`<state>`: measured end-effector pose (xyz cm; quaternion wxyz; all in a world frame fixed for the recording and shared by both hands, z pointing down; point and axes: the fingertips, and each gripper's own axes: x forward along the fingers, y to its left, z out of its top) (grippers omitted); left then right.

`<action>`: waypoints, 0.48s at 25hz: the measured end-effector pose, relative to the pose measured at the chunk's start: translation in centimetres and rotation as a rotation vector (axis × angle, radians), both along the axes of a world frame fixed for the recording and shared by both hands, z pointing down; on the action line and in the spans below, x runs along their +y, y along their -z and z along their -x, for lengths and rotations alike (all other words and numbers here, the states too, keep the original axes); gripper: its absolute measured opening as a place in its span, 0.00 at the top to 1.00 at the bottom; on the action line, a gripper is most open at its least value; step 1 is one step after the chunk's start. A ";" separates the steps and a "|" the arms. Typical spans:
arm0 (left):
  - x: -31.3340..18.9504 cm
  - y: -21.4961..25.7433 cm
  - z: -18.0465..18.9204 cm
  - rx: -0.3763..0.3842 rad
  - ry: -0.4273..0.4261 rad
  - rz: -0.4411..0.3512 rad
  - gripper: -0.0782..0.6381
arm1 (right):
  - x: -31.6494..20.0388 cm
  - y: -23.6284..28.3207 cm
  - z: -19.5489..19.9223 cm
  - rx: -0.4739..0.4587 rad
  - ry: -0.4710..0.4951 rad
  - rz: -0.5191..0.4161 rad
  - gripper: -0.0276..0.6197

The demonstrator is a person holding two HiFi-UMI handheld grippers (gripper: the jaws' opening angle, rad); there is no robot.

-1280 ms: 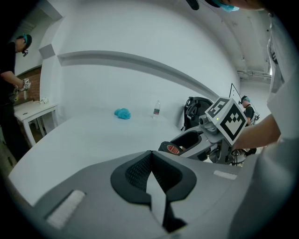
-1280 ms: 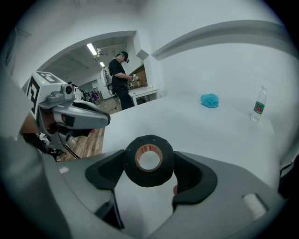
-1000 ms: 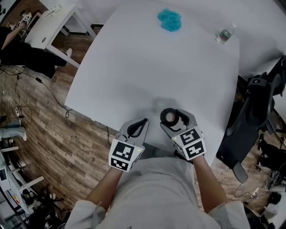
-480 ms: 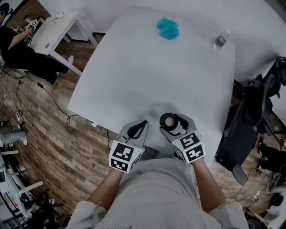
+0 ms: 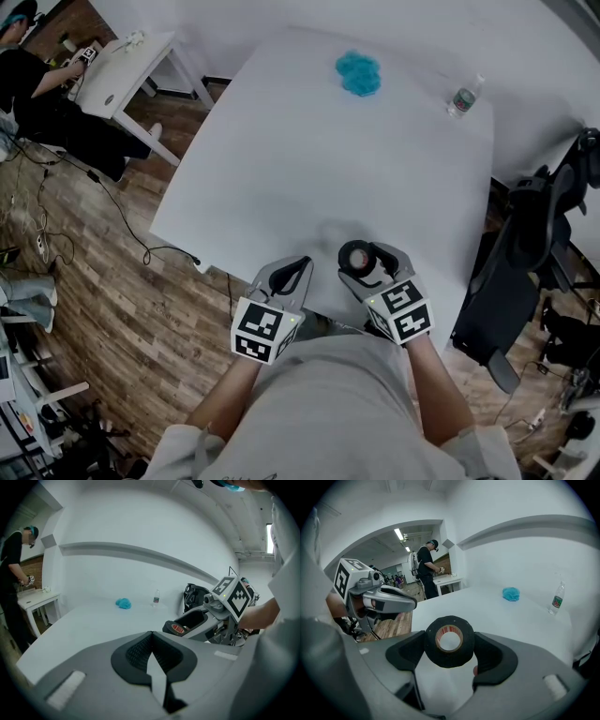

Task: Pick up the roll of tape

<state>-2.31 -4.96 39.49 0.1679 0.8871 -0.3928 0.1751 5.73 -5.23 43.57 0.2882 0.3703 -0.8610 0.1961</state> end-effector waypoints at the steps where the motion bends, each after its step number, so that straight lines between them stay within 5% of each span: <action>1: 0.0 0.1 0.1 0.000 0.000 -0.002 0.87 | 0.0 0.2 0.1 -0.002 0.001 -0.004 0.44; 12: -0.1 0.8 0.1 0.001 -0.014 -0.018 0.87 | 0.4 0.8 0.8 0.004 0.021 -0.007 0.44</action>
